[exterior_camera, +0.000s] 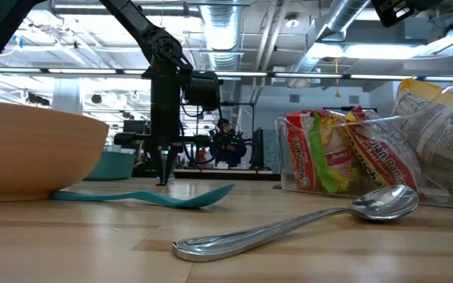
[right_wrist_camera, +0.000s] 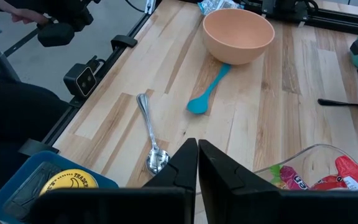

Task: Pick & Place Food Item
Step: Put the left black spoon into the green bin

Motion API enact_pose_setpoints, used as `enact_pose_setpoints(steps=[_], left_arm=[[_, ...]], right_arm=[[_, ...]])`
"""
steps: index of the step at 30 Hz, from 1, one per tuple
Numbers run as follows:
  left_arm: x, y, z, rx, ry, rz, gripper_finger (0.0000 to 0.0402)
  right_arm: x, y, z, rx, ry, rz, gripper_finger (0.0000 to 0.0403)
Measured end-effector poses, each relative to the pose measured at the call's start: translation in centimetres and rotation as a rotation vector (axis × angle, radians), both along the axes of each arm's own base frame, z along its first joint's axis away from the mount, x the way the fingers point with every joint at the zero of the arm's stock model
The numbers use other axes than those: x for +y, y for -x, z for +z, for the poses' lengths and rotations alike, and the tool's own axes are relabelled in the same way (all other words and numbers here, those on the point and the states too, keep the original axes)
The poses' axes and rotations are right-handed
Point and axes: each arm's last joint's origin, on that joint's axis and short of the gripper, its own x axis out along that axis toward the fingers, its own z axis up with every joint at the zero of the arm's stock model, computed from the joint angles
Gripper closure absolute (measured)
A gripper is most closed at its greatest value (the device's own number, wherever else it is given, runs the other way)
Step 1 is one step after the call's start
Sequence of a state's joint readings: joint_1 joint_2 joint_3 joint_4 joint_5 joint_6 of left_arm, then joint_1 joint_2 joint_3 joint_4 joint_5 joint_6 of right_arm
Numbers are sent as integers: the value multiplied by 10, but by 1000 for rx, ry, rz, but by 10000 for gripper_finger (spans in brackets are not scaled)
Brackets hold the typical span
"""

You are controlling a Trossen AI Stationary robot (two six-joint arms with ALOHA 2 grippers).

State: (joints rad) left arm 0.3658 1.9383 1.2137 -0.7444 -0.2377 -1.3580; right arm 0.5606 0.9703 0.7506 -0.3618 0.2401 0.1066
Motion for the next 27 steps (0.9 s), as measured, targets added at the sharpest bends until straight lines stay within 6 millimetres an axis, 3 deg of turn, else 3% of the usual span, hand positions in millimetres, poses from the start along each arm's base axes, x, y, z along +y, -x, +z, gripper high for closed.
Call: enact_pose_setpoints(steps=[27], left_arm=[[0, 0, 0, -1, 0, 0, 393]], right_arm=[[0, 0, 0, -1, 0, 0, 395]])
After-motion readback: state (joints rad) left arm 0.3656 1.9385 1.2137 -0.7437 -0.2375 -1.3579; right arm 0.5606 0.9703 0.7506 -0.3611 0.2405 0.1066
